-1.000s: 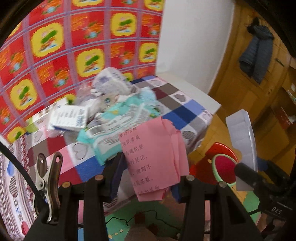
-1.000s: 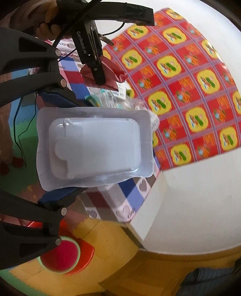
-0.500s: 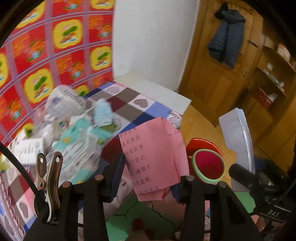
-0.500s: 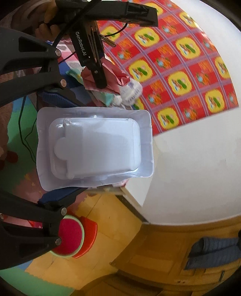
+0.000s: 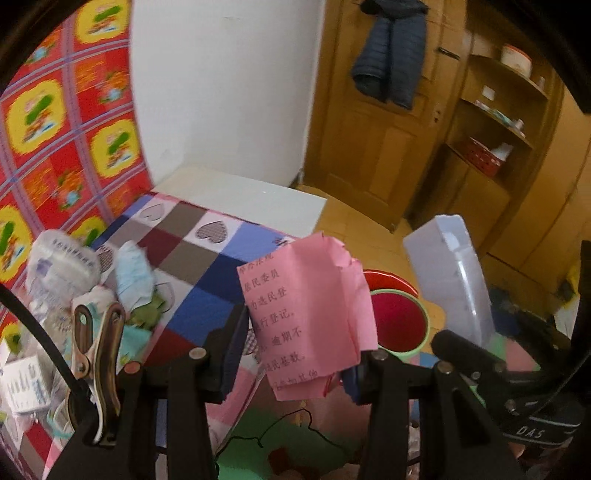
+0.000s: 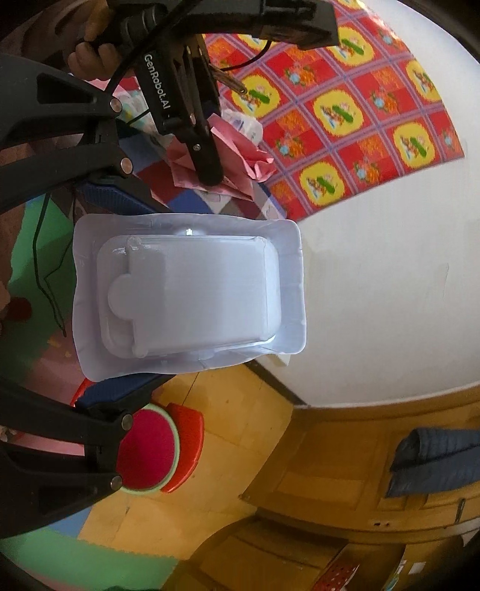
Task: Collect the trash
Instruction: 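Carry the pink note and clear tray in both tools over the red bin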
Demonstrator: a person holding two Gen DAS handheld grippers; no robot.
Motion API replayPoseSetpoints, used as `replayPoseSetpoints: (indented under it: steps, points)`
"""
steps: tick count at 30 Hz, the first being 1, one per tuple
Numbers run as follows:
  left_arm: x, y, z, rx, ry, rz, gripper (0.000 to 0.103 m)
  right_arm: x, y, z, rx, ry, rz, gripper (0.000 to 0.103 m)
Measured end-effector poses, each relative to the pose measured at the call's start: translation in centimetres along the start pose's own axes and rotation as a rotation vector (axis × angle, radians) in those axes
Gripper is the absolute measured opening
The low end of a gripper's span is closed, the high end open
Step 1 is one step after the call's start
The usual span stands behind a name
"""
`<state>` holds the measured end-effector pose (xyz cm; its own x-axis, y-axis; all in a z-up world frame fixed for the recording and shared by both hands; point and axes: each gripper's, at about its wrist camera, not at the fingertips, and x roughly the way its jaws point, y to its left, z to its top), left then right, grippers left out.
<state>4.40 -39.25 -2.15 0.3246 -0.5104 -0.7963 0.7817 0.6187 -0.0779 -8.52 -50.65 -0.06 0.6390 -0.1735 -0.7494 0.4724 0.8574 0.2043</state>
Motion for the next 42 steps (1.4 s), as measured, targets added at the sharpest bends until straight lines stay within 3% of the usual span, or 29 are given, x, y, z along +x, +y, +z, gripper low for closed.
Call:
replayPoseSetpoints:
  steps: [13,20,32,42]
  points:
    - [3.6,-4.6,0.9,0.079,0.050,-0.106,0.047,0.0,-4.6,-0.2,0.082,0.016,-0.108,0.075]
    - [6.7,-7.6,1.4,0.092,0.078,-0.161,0.048,0.8,-9.2,-1.2,0.126,0.042,-0.141,0.075]
    - [14.7,-14.5,1.1,0.145,0.171,-0.180,0.048,3.3,-17.6,-3.9,0.163,0.110,-0.217,0.075]
    - [23.4,-19.9,-0.4,0.204,0.268,-0.226,0.048,6.8,-23.6,-6.3,0.186,0.183,-0.215,0.075]
